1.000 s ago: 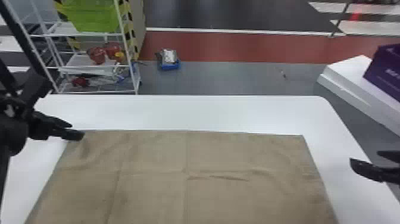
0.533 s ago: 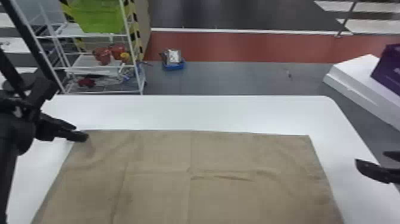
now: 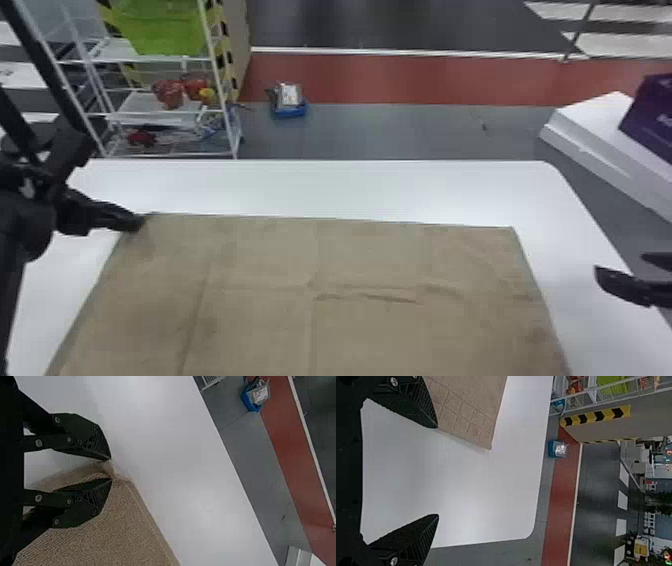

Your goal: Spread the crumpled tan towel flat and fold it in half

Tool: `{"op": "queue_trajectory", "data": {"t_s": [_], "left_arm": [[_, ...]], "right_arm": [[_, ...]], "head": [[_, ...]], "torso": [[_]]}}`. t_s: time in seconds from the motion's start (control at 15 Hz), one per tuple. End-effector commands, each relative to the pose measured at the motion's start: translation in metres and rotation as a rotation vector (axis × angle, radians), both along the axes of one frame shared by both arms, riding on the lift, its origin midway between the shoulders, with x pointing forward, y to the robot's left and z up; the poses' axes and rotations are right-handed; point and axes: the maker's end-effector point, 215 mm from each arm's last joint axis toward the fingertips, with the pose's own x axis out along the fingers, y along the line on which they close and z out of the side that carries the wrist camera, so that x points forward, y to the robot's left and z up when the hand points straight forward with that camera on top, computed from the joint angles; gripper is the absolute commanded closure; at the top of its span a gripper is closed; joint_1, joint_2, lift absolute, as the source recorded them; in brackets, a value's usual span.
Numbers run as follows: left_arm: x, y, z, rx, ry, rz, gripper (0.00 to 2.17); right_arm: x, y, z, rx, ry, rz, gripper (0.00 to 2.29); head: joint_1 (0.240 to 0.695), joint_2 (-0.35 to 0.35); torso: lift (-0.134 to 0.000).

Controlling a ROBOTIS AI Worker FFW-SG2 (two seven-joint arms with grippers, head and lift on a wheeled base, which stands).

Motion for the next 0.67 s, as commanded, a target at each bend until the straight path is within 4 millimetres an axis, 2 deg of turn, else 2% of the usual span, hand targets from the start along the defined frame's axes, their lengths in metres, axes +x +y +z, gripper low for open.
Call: {"op": "queue_trajectory", "data": {"t_s": [0.0,0.2,0.6], "left_arm": [[0.0,0.0,-0.001,0.007,-0.017,-0.009,1.02],[-0.006,0.0,-0.002,0.007,-0.029,-0.013,1.02],[-0.013,-0.004,0.002,-0.004,-0.046,-0.037,1.02]], "right_arm": [[0.008,0.003,0.001,0.007,-0.004,0.001,0.08],[0.031,0.013,0.002,0.015,-0.017,0.004,0.08],[0.096,0.041,-0.036,0.007,0.025,0.006,0.12]], "head": [[0.695,-0.027],[0.695,-0.023],[0.695,-0.006]], "torso": [[-0.123],[-0.123],[-0.123]]}}
